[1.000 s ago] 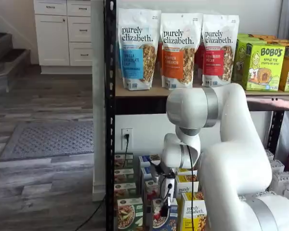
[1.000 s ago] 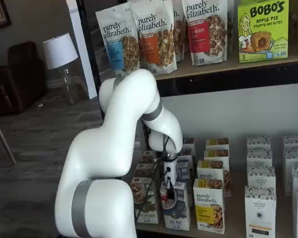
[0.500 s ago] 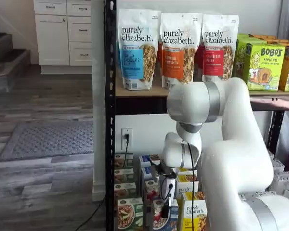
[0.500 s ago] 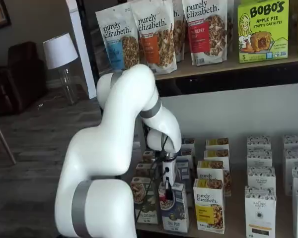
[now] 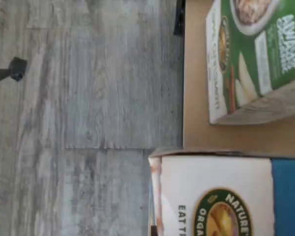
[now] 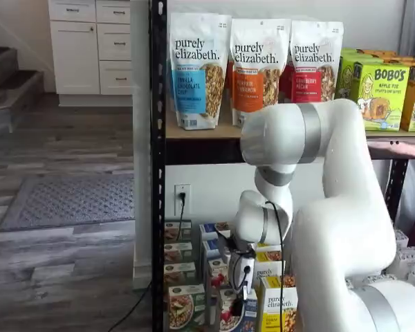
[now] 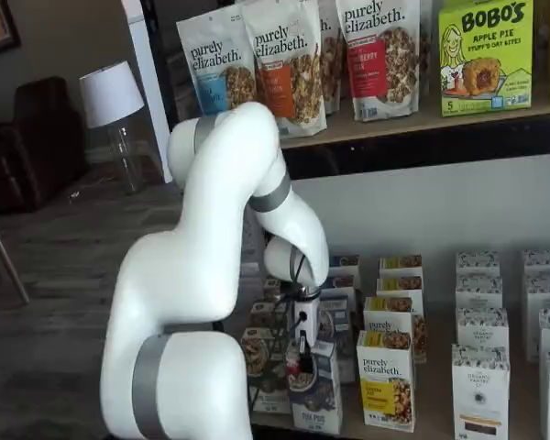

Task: Pick up the blue and white box that is on the bottom shelf, the second box from the left

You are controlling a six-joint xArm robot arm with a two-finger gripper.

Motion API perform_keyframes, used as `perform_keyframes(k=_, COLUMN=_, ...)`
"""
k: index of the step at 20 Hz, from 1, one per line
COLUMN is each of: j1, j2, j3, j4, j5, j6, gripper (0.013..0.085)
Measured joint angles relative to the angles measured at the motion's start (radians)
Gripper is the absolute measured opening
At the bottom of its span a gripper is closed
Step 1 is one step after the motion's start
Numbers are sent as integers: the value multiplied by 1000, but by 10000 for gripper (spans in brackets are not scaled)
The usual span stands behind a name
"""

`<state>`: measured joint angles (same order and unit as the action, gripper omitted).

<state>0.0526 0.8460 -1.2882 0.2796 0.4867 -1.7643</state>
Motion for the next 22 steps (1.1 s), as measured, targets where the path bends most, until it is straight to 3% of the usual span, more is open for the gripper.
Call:
perform_keyframes(k=12, j1=38, j2=-176, j3=240, j4=20, j5=-57, j6=10, gripper=490)
perform_keyframes(k=16, j1=54, j2=-244, j3=315, j4=48, j5=-62, j6=0, gripper=490)
perform_keyframes(k=22, j1=76, j2=-356, j3=421, j4=30, j5=-64, j6=39, gripper=490)
